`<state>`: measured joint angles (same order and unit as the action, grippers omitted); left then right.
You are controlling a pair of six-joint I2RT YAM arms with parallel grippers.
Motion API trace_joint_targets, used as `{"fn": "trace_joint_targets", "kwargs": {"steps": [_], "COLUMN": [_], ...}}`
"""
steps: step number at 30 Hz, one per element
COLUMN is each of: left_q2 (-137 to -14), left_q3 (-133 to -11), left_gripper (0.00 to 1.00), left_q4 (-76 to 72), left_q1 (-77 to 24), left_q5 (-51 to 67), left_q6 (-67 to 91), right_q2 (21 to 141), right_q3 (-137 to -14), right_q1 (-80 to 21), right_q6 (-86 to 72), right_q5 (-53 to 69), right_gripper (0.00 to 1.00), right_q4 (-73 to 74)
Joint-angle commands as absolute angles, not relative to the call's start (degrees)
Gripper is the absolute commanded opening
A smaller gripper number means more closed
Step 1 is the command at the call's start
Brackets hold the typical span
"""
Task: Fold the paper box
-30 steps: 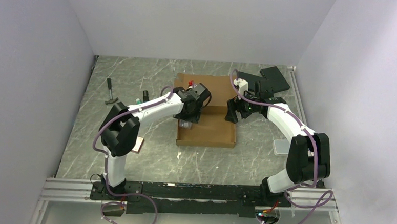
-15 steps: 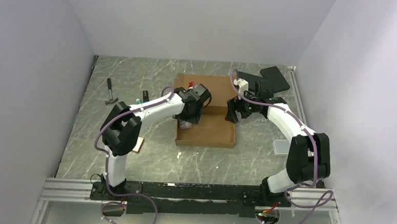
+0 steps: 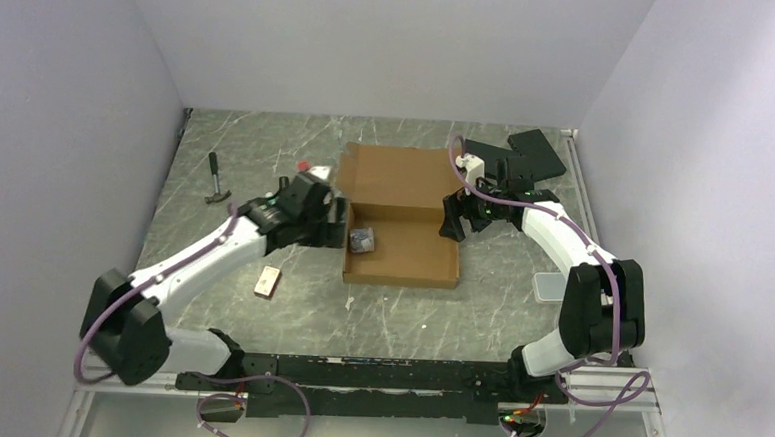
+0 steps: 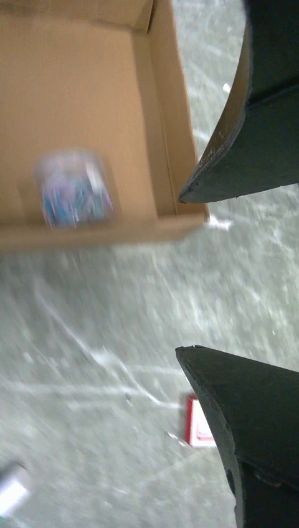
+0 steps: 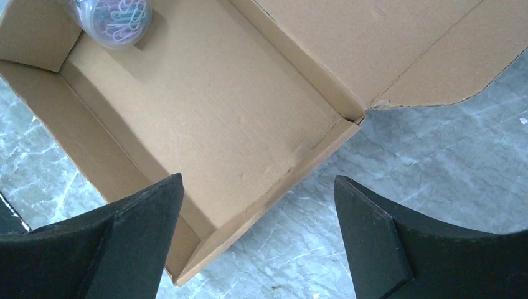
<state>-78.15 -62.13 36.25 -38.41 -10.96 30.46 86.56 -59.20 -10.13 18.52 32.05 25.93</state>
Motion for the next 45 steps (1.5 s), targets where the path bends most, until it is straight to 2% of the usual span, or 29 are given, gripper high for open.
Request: {"fn": "trace_joint_targets", "kwargs": {"steps": [1,4,11,18,24,29,33,39,43,45], "left_q2": [-70.49,-67.86,-73.78,-78.85,-71.81,-66.60,-66.00,-69.13,-71.54,-72.77], "left_q3": [-48.87,-43.23,-47.81,-48.91,-42.16,-34.98,-34.66,-33.51,-33.78,-34.76], "left_gripper": [0.89,0.89,0.89,0.90,0.99,0.99,0.99,0.97,0.95,0.79], "left_q4": [30.25,29.42,36.50,39.64,38.66,31.47,30.15,26.88,28.62,31.58], "left_q1": [-27.22,-23.75,-23.03,-22.85,-22.28,-16.87,-15.04,-13.56,-13.54,-13.54], "left_q5": [1.56,0.70,-11.82,-15.50,-23.51,-17.58,-13.84,-7.37,-7.26,-8.01], "left_q6": [32.36,34.85,35.61,37.78,41.97,42.36,42.62,42.96,45.82,48.36], "right_q2": [84.56,83.21,80.03,79.30,78.63,78.25,77.96,77.46,77.36,77.44], "right_q3": [-61.95,-61.88,-61.51,-61.39,-61.35,-61.28,-61.17,-61.09,-61.05,-61.08], "right_q1": [-9.67,-9.13,-6.10,-5.17,-5.17,-5.10,-5.10,-5.09,-5.10,-5.18], "right_q6": [21.24,22.27,24.16,24.39,24.42,24.41,24.33,24.30,24.35,24.42], "right_q5": [32.02,31.74,32.83,34.49,35.22,35.68,36.03,36.51,36.74,36.82], "right_gripper": [0.99,1.00,1.00,1.00,1.00,1.00,1.00,1.00,1.00,1.00], "right_q4": [26.60,27.03,27.96,28.26,28.30,28.34,28.30,28.22,28.32,28.34]}}
